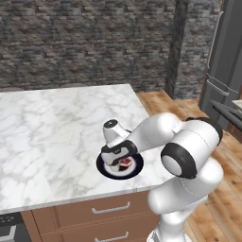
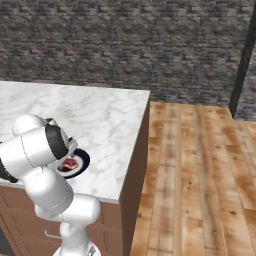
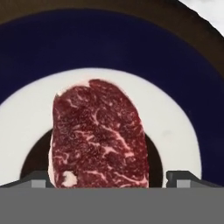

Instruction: Place the steak on the rack of the oven.

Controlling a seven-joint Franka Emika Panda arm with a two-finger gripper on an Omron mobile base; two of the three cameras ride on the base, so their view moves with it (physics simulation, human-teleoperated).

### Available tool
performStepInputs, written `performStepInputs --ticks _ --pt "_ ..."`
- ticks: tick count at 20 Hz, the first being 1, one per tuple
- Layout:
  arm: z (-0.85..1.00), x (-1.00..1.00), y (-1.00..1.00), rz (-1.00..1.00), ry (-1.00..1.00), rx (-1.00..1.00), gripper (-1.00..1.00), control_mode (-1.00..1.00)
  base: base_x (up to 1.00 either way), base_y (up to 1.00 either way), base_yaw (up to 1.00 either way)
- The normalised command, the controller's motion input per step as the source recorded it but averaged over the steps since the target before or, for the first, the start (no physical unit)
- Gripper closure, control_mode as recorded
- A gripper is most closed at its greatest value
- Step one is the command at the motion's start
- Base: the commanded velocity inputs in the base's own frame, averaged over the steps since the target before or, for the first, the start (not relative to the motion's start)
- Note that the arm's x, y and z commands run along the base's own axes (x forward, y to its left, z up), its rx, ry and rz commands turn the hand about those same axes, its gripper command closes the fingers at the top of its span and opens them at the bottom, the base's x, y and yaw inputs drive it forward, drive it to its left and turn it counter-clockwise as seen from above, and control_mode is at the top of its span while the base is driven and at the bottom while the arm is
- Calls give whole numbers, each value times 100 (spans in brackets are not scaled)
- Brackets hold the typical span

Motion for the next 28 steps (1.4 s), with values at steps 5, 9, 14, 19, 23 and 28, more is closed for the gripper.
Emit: performStepInputs --ticks 5,9,14,19,23,28 --pt "-22 0 0 6 2 0 -100 -100 0 0 0" --pt "-46 -3 0 2 11 4 -100 -100 0 0 0" --pt "-58 -8 5 1 12 5 -100 -100 0 0 0" --pt "-57 -23 19 0 5 1 100 -100 0 0 0" --pt "-14 -24 3 0 -3 0 100 -100 0 0 0" --pt "17 -16 0 -5 -3 0 100 -100 0 0 0"
